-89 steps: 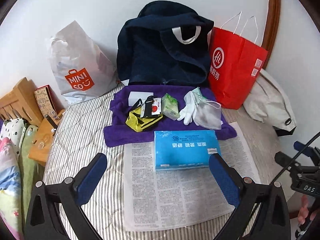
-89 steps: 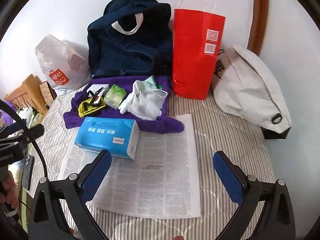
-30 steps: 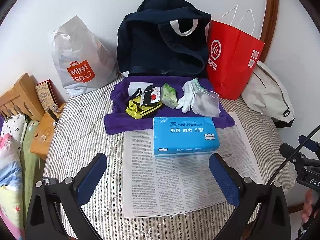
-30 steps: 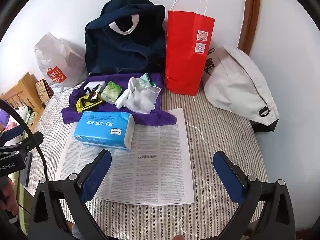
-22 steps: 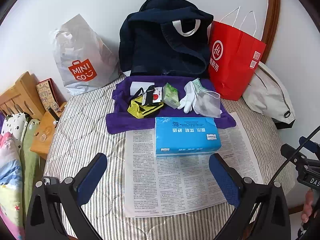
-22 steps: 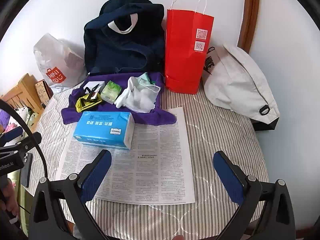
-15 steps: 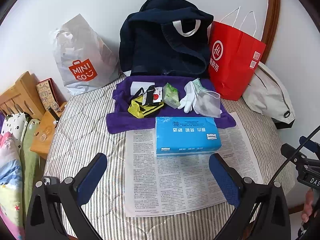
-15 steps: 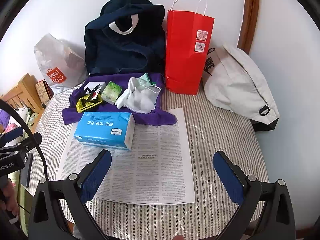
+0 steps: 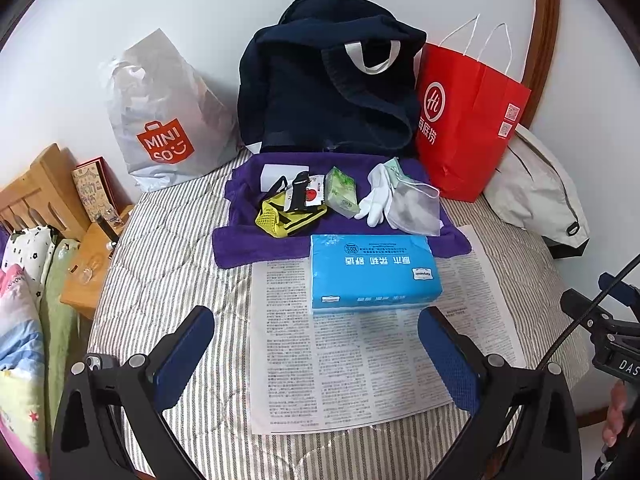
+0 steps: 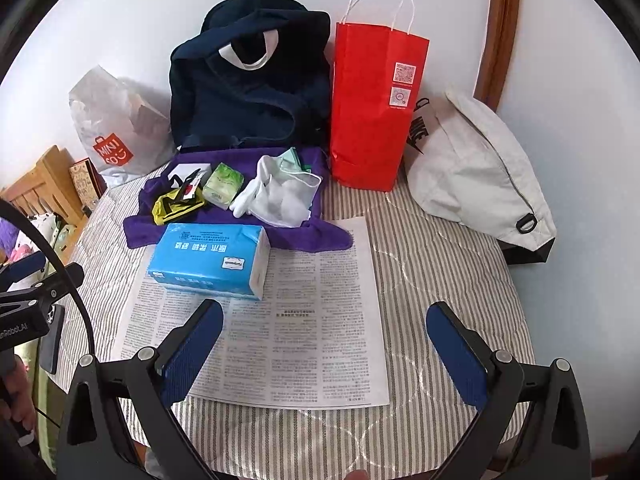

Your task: Organize soft objects

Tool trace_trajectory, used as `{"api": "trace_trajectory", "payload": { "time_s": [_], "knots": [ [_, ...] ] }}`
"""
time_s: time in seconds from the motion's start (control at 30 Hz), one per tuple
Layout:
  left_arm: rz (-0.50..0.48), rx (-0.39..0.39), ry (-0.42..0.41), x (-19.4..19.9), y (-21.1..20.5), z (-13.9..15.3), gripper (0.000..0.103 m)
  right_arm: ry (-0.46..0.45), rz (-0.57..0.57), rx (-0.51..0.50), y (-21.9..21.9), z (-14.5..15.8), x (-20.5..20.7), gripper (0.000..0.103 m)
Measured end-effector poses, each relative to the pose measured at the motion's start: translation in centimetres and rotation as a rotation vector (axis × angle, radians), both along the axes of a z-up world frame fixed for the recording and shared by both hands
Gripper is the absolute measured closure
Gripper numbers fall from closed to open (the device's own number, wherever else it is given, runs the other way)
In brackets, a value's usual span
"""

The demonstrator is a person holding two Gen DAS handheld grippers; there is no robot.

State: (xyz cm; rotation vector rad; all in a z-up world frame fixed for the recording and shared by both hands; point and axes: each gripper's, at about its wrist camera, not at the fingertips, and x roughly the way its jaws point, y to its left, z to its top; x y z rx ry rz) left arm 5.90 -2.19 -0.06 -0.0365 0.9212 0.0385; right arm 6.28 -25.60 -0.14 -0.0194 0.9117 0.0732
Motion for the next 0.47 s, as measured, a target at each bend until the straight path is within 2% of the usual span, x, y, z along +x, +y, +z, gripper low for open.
{"api": "trace_trajectory", "payload": {
  "time_s": [0.3, 0.47],
  "knots": [
    [0.002, -0.001, -0.008, -0.06, 0.24, 0.27, 0.000, -0.001, 0.009, -0.005, 0.43, 0.08, -0.20, 0.003],
    [-0.025, 0.018, -0.043, -0.45, 0.11, 0.42, 0.000, -0.003, 0.011, -0.003, 0.59, 0.07, -0.28, 0.002]
  ]
}}
